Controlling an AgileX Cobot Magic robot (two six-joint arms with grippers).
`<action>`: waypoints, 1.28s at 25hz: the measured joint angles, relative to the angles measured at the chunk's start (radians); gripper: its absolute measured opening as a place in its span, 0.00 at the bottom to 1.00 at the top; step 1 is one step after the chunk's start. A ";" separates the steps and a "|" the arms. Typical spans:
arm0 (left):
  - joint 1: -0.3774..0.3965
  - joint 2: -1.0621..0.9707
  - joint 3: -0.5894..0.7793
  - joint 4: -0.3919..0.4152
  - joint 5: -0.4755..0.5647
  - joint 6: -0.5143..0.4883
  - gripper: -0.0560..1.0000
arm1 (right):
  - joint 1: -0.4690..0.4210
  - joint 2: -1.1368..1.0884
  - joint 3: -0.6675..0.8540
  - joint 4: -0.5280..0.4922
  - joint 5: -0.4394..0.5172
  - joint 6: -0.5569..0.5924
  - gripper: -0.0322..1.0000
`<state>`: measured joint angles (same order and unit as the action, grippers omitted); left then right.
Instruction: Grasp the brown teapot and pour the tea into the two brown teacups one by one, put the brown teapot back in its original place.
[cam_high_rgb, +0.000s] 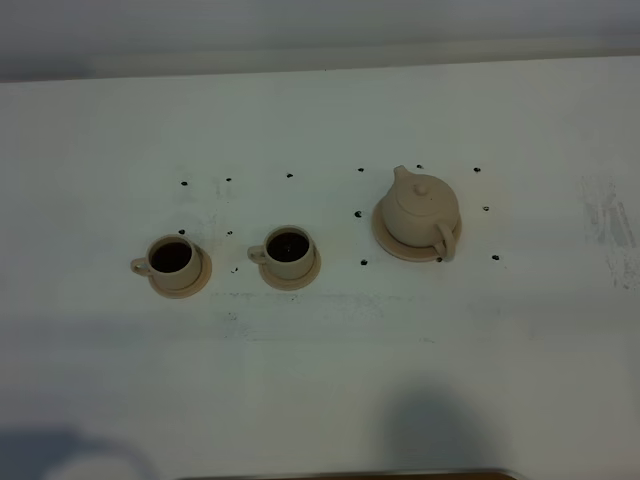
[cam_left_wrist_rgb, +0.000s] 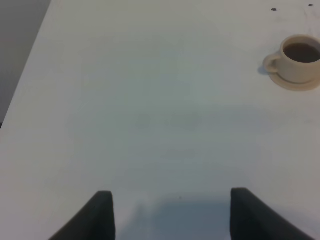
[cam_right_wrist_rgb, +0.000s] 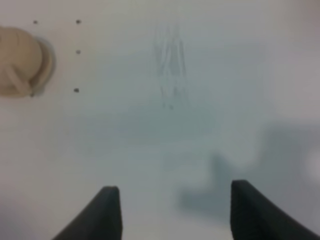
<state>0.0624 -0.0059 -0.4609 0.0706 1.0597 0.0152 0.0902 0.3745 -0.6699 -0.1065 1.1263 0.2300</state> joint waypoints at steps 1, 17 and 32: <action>0.000 0.000 0.000 0.000 0.000 0.000 0.51 | 0.000 -0.018 0.019 0.001 0.014 0.000 0.51; 0.000 0.000 0.000 0.000 0.000 0.000 0.51 | 0.000 -0.334 0.146 0.088 0.001 -0.109 0.40; 0.000 0.000 0.000 0.000 0.000 0.000 0.51 | -0.032 -0.381 0.147 0.106 -0.002 -0.116 0.22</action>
<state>0.0624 -0.0059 -0.4609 0.0706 1.0597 0.0152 0.0586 -0.0066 -0.5224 0.0000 1.1241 0.1145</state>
